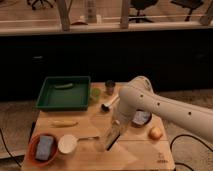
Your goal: Place eraser in table surface
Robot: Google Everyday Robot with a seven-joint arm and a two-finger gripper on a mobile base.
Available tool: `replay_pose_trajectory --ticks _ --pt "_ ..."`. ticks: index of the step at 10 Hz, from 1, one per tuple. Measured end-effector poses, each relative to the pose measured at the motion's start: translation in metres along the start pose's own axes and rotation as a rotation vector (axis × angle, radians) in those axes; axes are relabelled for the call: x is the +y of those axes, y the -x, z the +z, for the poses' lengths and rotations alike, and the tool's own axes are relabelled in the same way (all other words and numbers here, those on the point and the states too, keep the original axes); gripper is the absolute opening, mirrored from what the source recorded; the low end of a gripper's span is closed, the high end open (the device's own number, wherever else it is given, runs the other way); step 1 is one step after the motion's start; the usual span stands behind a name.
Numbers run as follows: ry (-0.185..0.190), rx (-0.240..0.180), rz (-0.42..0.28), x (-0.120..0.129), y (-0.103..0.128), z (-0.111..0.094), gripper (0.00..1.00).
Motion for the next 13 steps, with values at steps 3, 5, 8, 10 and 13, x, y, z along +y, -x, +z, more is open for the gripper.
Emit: replay_pose_trajectory --ticks 3,5,8,10,13 --pt "0.005 -0.008 -0.008 0.007 -0.001 -0.003 0.0" --pt "0.01 -0.016 0.002 0.01 -0.007 -0.001 0.0" --pt "-0.003 -0.025 0.021 0.009 -0.014 0.005 0.0" --pt "-0.023 -0.043 0.031 0.008 -0.02 0.016 0.0" --pt "-0.05 -0.085 0.047 0.01 -0.031 0.048 0.0"
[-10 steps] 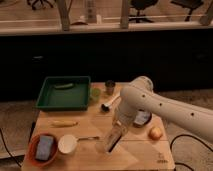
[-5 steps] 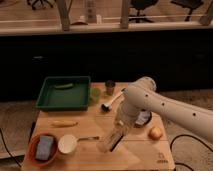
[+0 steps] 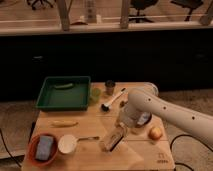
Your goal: Place eraser in table surface
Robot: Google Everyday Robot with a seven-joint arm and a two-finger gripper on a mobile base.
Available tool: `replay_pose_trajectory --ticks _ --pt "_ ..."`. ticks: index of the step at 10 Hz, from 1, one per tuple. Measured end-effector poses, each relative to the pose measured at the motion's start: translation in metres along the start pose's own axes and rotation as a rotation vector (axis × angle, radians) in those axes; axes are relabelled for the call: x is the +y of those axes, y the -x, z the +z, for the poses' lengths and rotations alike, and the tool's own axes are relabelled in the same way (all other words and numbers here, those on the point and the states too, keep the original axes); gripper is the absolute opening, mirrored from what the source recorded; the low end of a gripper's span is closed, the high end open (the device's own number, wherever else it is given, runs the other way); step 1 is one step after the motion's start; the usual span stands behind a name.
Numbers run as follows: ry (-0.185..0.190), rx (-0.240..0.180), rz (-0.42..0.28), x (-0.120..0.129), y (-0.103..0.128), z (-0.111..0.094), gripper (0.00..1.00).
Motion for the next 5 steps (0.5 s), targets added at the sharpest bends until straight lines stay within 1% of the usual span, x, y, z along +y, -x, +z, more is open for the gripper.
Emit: replay_pose_trajectory --ticks 3,5 --pt "-0.038 -0.055 0.009 0.006 -0.012 0.026 0.0" --pt "-0.05 -0.095 0.017 0.006 -0.019 0.041 0.0"
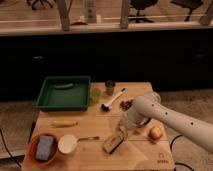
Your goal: Place eraser in table surface
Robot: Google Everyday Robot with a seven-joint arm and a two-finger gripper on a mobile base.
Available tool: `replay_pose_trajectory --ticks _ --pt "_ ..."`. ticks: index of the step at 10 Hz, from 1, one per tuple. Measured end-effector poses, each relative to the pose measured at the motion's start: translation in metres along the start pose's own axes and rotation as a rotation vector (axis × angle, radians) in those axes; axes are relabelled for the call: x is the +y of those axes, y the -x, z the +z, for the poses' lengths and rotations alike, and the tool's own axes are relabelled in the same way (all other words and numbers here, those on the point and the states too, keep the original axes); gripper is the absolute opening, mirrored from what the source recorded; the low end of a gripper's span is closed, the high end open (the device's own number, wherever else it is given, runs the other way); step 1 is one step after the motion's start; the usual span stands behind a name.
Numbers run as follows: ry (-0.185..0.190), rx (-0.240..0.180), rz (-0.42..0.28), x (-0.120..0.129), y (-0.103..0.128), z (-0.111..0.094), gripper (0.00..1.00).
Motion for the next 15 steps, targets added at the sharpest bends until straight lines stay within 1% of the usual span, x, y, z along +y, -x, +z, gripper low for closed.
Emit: replay_pose_trajectory --ticks 1,3,5,6,9,11,12,15 --pt "-0.003 -0.025 0.006 0.0 -0.005 0.008 0.0" --pt "0.002 -0.05 0.012 0.001 -0.008 0.017 0.02" --pt "0.019 -0.053 0.008 -0.003 -0.008 0.026 0.21" --pt "0.027 -0.047 0.007 -0.003 -0.007 0.028 0.3" --pt "0.052 -0.029 0.005 -0.006 -0.004 0.034 0.61" --pt "0.062 -0.022 0.003 -0.008 -0.003 0.035 0.78" --pt "0.066 -0.019 0.002 -0.008 -0.002 0.035 0.8" --pt "0.068 -0.012 0.004 -0.006 -0.003 0.034 0.8"
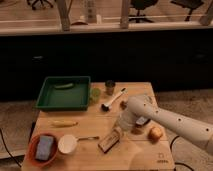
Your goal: Place eraser in table surface
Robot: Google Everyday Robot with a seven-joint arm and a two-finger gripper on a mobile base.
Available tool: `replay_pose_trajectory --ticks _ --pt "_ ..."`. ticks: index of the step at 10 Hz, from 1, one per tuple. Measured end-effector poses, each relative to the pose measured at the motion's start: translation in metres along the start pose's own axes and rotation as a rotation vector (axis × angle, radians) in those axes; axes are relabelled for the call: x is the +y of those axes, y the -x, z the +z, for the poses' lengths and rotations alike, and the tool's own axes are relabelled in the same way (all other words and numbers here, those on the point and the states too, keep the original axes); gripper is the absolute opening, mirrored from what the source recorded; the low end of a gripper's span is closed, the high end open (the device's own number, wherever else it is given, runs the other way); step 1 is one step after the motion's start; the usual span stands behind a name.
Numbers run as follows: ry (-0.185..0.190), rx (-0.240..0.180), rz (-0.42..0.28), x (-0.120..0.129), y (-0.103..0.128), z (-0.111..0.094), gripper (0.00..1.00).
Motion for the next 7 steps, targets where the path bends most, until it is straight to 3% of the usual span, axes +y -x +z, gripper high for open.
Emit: replay_pose_trajectory --ticks 7 --pt "-0.008 0.01 -0.023 0.0036 -0.0021 -0.0084 0.8"
